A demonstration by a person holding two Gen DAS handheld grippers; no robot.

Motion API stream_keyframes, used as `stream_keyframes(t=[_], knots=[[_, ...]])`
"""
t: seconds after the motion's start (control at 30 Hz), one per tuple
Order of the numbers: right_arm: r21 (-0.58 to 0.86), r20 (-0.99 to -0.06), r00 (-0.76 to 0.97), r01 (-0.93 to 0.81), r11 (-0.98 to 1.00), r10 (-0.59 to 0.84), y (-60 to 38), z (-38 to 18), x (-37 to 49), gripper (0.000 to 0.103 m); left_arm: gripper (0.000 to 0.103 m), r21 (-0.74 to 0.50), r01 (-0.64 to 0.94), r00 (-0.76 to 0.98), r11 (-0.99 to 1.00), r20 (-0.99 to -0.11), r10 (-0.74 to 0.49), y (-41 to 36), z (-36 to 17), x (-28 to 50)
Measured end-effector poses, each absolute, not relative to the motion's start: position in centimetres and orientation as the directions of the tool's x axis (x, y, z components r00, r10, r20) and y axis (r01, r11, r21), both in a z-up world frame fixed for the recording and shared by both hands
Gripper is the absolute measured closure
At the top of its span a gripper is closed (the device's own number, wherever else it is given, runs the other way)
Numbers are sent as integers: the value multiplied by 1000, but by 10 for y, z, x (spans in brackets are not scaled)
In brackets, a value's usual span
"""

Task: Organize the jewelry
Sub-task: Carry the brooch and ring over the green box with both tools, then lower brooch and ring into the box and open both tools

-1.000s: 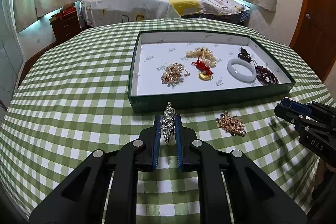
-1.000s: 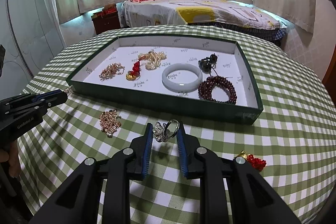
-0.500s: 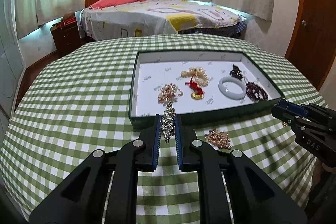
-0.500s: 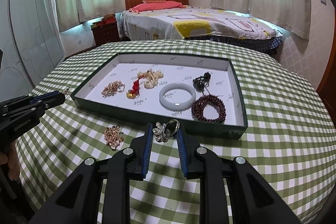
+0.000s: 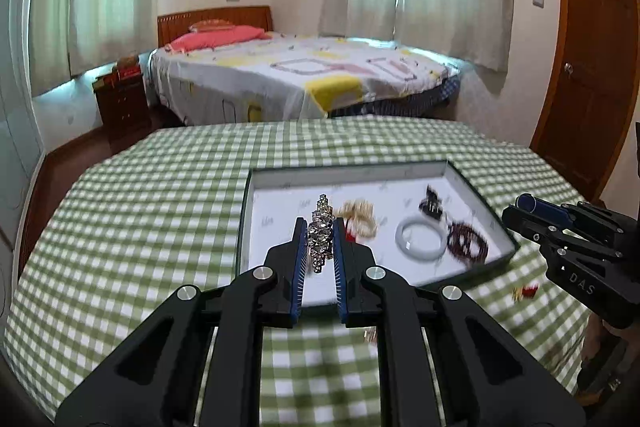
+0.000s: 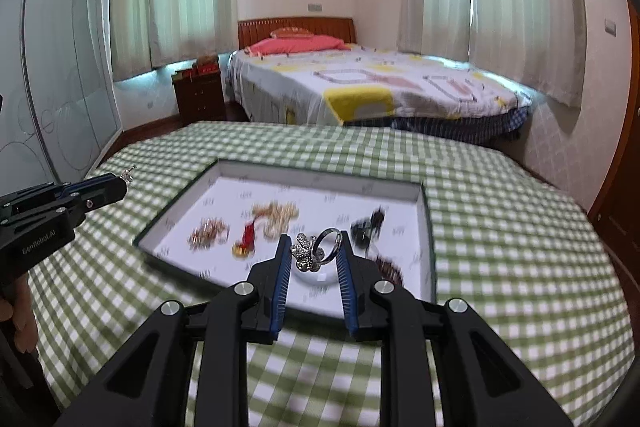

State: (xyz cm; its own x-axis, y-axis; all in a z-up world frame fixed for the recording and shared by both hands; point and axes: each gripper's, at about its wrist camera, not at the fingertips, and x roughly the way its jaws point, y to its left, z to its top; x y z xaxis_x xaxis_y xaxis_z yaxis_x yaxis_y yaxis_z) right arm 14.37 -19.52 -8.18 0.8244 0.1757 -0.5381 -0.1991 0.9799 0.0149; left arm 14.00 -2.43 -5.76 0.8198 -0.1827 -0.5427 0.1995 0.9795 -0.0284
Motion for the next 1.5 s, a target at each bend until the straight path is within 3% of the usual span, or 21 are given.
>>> stream_keyframes(t=[0.23, 0.47, 0.83, 1.13, 1.2, 1.27, 1.5], knots=[[-5, -498, 849, -206, 979, 176, -192, -62, 175, 79, 90, -28, 195, 858, 980, -480, -185, -35, -36, 169], [-15, -499, 848, -216, 976, 180, -188, -61, 215, 79, 90, -45, 183, 853, 982, -489, -181, -41, -41, 212], [12, -652, 736, -230, 973, 182, -185, -120, 290, 79, 90, -56, 167, 694, 984, -703, -157, -52, -121, 297], [35, -748, 637, -244, 969, 187, -182, -147, 321, 79, 90, -45, 150, 605, 988, -786, -128, -52, -151, 327], [27, -758, 626, -252, 967, 184, -179, -148, 324, 76, 90, -48, 143, 593, 989, -795, -125, -50, -154, 328], [24, -762, 622, -251, 968, 181, -179, -150, 325, 66, 87, -49, 136, 593, 989, -796, -121, -50, -155, 328], [30, -748, 639, -241, 970, 182, -182, -148, 322, 56, 72, -46, 131, 598, 990, -793, -116, -47, -157, 327]])
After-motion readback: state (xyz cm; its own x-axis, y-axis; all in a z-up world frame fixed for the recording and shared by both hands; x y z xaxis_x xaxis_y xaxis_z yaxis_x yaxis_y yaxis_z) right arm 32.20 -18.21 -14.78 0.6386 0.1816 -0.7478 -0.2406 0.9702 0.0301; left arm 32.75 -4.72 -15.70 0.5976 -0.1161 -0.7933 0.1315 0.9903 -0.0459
